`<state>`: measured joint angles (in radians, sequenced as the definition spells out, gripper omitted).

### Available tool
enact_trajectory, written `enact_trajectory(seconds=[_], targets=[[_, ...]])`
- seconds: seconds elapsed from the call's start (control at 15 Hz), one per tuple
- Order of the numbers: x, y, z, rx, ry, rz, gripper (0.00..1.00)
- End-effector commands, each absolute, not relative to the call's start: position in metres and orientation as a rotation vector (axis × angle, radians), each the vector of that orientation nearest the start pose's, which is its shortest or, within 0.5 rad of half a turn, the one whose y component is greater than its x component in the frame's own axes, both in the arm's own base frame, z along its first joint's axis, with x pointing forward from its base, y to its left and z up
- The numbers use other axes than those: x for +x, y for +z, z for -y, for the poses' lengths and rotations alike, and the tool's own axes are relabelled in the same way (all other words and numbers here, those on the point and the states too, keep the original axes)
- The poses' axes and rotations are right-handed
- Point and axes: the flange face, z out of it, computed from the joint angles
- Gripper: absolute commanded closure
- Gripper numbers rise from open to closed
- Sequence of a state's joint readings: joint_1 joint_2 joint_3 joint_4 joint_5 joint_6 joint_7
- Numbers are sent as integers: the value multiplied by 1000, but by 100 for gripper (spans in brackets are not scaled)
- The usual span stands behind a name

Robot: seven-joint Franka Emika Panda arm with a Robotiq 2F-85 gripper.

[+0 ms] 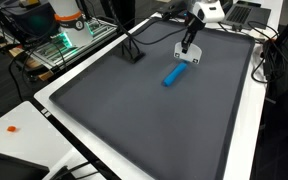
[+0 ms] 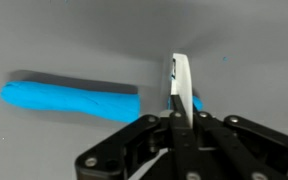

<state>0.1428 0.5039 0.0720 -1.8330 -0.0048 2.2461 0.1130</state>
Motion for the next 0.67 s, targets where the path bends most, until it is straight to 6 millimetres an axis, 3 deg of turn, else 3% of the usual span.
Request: enact_trajectory(seconds=[0.0, 0.27, 0.6], targets=[[629, 267, -121, -3127, 132, 141, 99], [636, 282, -103, -3140, 90, 99, 99], [637, 280, -84, -3154, 107, 58, 99]])
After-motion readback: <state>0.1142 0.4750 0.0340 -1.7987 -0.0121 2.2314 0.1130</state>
